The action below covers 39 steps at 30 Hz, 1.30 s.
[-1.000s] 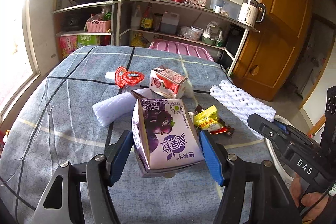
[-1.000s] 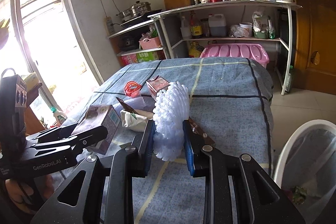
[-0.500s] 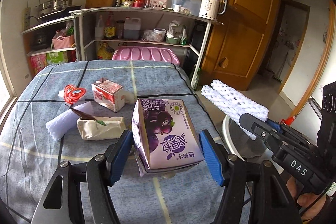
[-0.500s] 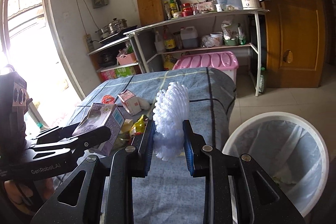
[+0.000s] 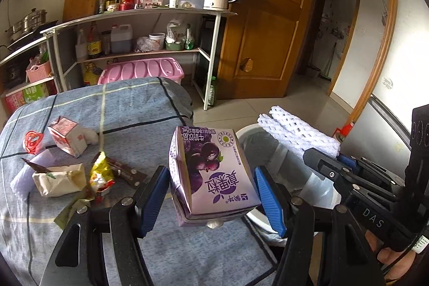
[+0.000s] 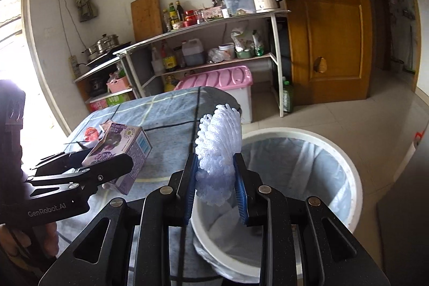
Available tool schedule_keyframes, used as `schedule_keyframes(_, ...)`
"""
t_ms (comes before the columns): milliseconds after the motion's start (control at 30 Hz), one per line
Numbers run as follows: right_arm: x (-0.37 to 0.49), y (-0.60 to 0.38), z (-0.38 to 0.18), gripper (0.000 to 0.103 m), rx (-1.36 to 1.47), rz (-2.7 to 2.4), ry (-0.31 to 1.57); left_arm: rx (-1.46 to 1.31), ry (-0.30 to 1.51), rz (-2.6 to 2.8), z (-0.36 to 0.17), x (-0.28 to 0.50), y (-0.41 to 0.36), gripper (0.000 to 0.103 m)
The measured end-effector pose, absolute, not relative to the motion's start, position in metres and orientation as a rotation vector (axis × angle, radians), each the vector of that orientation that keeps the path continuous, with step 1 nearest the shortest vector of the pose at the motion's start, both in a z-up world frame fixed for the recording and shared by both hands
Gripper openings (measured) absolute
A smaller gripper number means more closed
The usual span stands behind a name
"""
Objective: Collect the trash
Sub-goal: 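Carry the carton and foam net over the white trash bin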
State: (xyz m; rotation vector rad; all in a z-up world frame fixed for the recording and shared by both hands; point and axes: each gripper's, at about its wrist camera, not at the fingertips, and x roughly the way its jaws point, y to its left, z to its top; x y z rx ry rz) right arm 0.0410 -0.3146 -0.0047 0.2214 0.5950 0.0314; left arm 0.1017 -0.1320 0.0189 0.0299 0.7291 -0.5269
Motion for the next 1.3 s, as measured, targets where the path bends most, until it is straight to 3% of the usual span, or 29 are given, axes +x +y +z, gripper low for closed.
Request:
schedule_keyframes(433, 0.033, -0.364, -0.032, 0.027, 0.222, -0.088, 0.678, 0.092, 0.786, -0.621, -0.002, 0.107, -0.205, 0.066)
schedule_keyframes(700, 0.027, -0.369, -0.033, 0.027, 0.248, -0.078, 0.659, 0.078, 0.776, -0.556, 0.000, 0.111, -0.187, 0.063)
schedule_keyframes(933, 0.028, -0.360, -0.035, 0.027, 0.252, -0.053, 0.664, 0.068, 0.847, -0.510, -0.022, 0.115, -0.166, 0.076)
schedule_keyframes(1200, 0.028, -0.357, -0.034, 0.027, 0.245, -0.049, 0.666, 0.122, 0.896, -0.519, -0.045, 0.115, -0.177, 0.076)
schedule_keyframes(1233, 0.028, -0.357, -0.035, 0.027, 0.244, -0.049, 0.665, 0.126, 0.900, -0.515, -0.046, 0.116, -0.177, 0.073)
schedule_keyframes(1267, 0.028, -0.357, -0.034, 0.027, 0.245, -0.049, 0.664, 0.127, 0.900, -0.522, -0.046, 0.116, -0.177, 0.060)
schedule_keyframes(1300, 0.028, -0.358, -0.034, 0.027, 0.246, -0.050, 0.663, 0.124, 0.898, -0.519, -0.045, 0.116, -0.177, 0.061)
